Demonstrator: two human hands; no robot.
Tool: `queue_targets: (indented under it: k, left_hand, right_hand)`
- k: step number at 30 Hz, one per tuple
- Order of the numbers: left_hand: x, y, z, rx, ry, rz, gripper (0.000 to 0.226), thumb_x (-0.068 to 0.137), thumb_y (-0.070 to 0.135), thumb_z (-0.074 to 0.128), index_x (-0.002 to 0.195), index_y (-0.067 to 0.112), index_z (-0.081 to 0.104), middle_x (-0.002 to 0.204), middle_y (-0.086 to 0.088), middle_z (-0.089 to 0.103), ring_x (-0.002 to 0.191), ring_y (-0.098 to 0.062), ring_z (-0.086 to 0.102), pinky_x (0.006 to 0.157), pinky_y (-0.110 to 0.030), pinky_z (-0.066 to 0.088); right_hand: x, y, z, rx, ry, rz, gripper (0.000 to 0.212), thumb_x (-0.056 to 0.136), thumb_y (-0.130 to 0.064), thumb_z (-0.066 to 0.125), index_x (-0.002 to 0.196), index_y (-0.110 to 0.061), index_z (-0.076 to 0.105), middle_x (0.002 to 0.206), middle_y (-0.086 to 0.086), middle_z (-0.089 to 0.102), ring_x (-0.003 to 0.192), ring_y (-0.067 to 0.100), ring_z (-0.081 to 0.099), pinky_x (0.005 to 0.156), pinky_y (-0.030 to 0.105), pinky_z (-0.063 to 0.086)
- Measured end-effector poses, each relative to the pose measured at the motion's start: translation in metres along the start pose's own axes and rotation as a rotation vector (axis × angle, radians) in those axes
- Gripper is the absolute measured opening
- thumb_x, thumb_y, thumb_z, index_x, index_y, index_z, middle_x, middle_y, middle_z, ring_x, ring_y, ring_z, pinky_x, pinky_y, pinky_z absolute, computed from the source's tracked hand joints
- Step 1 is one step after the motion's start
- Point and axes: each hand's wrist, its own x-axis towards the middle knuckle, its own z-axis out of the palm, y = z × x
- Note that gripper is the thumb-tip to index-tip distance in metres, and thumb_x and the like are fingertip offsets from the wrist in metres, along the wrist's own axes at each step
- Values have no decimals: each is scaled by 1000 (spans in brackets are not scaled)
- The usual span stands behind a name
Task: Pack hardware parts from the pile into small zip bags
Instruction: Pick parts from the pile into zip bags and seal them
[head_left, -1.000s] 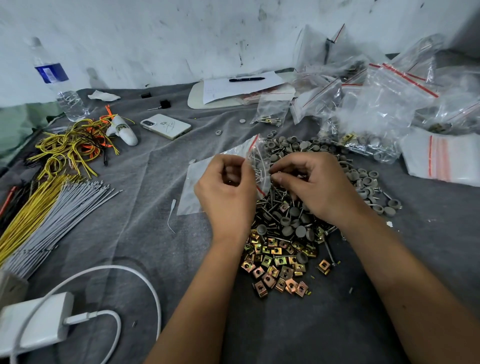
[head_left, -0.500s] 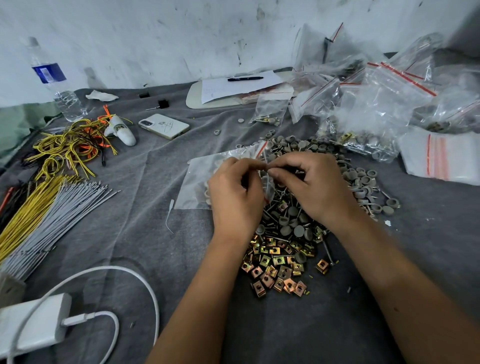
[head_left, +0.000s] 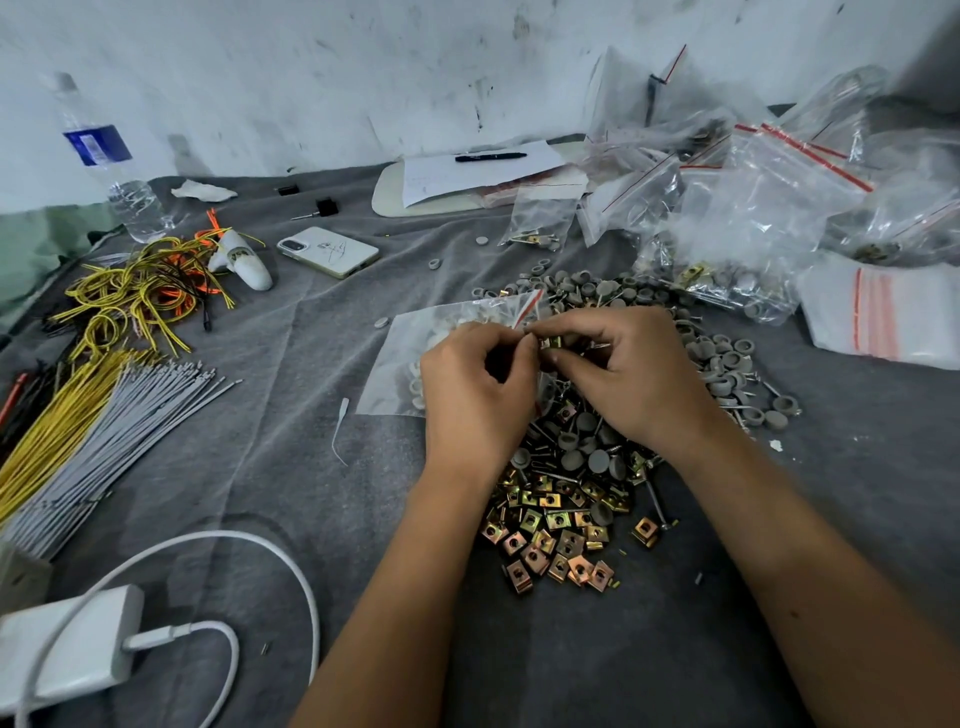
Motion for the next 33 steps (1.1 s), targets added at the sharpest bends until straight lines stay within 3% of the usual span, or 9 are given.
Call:
queue_targets:
  k: [8,15,18,23,26,33]
  left_hand:
    - [2,-3,1,-93,-25,-127,5,90,20,80,88,16,81,73,8,73,67,-7,68,66,-35,59]
    - [-1,0,2,-132,103,-33,5,88,14,80,87,18,78,80,7,73,74,-9,70,71,-37,60]
    - [-2,-2,3,-159,121,-10,1,87,15,79,88,16,79,82,6,74,76,-10,71,71,-41,61]
    - [-4,-1,6,-190,71,34,2,87,18,77,88,18,79,83,9,75,80,-14,72,72,-47,61]
    - [-4,-2,7,-199,68,50,3,86,18,76,87,20,78,82,9,74,79,-15,72,71,-49,60]
    - [-4,-3,8,-198,82,61,4,86,16,75,86,15,79,82,9,74,78,-14,72,71,-47,60]
  right_hand:
    - [1,0,2,5,-78,23,37,94,-3,67,121,-26,75,116,-14,74,112,-7,65,97,12,49]
    - [1,3,3,-41,-88,44,32,88,1,72,111,-21,78,95,-17,73,95,-11,67,84,5,50]
    - [0,1,3,-82,-114,29,29,86,-1,74,107,-21,79,88,-21,69,87,-17,64,75,-1,43]
    - [-1,-4,6,-118,-172,8,16,86,0,71,93,-14,76,73,-18,62,68,-5,62,57,5,41]
    - [0,-4,7,-129,-184,0,10,87,-2,70,91,-10,75,73,-5,67,61,0,60,54,8,40]
    - [1,-4,8,-138,-208,-16,16,88,-5,67,101,-11,75,79,-4,70,63,0,59,56,7,39]
